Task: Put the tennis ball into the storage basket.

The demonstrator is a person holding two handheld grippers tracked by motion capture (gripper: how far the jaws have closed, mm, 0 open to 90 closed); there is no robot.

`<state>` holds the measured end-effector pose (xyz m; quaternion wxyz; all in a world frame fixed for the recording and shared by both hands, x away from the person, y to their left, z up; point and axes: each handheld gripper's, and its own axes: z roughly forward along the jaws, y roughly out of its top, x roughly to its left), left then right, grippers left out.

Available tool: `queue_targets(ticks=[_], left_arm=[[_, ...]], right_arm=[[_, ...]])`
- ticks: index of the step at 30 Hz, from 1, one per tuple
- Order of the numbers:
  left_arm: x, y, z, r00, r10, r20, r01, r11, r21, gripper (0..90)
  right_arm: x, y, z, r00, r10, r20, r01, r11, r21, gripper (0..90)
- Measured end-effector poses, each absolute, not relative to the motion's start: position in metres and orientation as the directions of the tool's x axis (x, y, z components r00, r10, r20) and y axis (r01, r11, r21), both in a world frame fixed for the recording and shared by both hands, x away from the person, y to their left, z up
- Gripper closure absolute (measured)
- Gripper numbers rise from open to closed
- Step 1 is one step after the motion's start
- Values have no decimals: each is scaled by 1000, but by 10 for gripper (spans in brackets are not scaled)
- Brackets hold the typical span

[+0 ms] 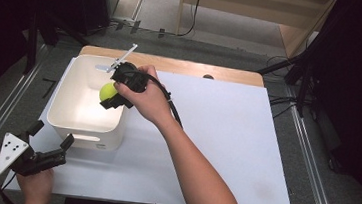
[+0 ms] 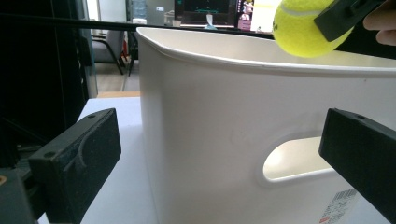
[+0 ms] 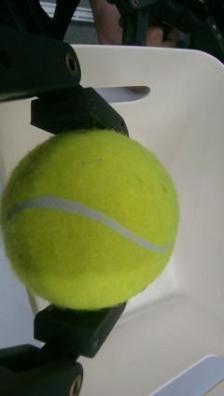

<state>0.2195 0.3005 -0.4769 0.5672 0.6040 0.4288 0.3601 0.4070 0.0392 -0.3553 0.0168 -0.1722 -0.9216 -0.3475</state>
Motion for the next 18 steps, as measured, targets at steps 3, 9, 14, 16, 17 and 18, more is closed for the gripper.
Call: queue_targets(ticks=[3, 9, 14, 16, 17, 18], left_arm=[[219, 300, -477, 374, 926, -51, 110, 10, 994, 0], [219, 300, -477, 374, 926, -51, 111, 10, 994, 0], [220, 300, -477, 375, 925, -50, 111, 9, 994, 0], [219, 300, -477, 375, 926, -50, 111, 9, 994, 0], [219, 300, -477, 375, 926, -49, 112, 8, 994, 0], [219, 300, -477, 376, 925, -50, 112, 9, 994, 0]], right_arm=[[408, 42, -359, -946, 293, 139, 313, 706, 636, 236], [410, 44, -365, -946, 302, 120, 310, 728, 611, 235], [409, 47, -368, -950, 292, 109, 297, 741, 602, 233], [408, 48, -370, -951, 290, 109, 297, 751, 590, 232], [407, 50, -371, -953, 286, 101, 289, 758, 585, 231], [407, 51, -373, -955, 279, 100, 284, 764, 580, 230]])
